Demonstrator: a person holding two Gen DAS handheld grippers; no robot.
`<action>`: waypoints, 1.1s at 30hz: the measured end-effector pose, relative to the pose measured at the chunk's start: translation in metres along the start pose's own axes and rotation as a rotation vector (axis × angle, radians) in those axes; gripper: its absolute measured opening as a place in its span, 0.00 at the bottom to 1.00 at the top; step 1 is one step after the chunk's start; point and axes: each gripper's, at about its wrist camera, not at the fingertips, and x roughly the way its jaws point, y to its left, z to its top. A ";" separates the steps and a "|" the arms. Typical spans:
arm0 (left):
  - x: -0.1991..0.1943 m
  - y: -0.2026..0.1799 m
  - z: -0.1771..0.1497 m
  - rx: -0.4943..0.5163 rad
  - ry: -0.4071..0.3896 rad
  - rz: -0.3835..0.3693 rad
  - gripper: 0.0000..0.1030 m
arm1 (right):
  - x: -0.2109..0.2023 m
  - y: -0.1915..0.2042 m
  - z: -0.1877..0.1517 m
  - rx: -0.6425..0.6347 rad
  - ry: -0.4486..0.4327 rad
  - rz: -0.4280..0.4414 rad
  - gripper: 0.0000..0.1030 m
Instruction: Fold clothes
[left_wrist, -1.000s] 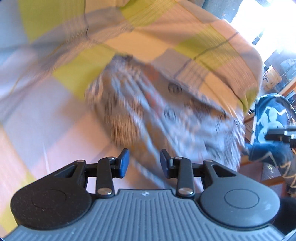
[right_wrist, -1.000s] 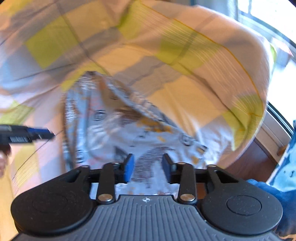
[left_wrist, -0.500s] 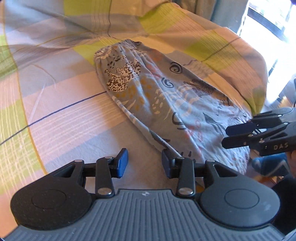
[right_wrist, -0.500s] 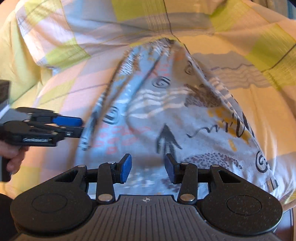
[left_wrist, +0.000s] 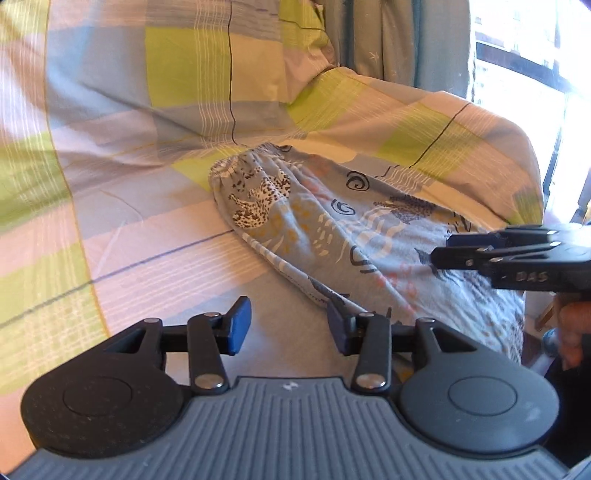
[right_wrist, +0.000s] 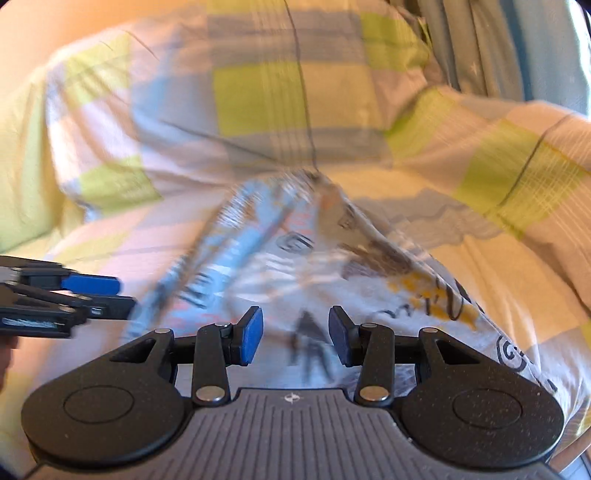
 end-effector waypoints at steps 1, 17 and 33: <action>-0.006 -0.001 0.000 -0.008 -0.005 0.007 0.40 | -0.013 0.008 0.001 -0.006 -0.018 0.005 0.42; -0.068 -0.029 -0.059 -0.059 -0.013 0.056 0.42 | -0.075 0.125 -0.057 -0.569 0.183 0.047 0.39; -0.050 -0.033 -0.058 -0.044 -0.020 0.013 0.46 | -0.090 0.111 -0.086 -0.604 0.007 -0.070 0.00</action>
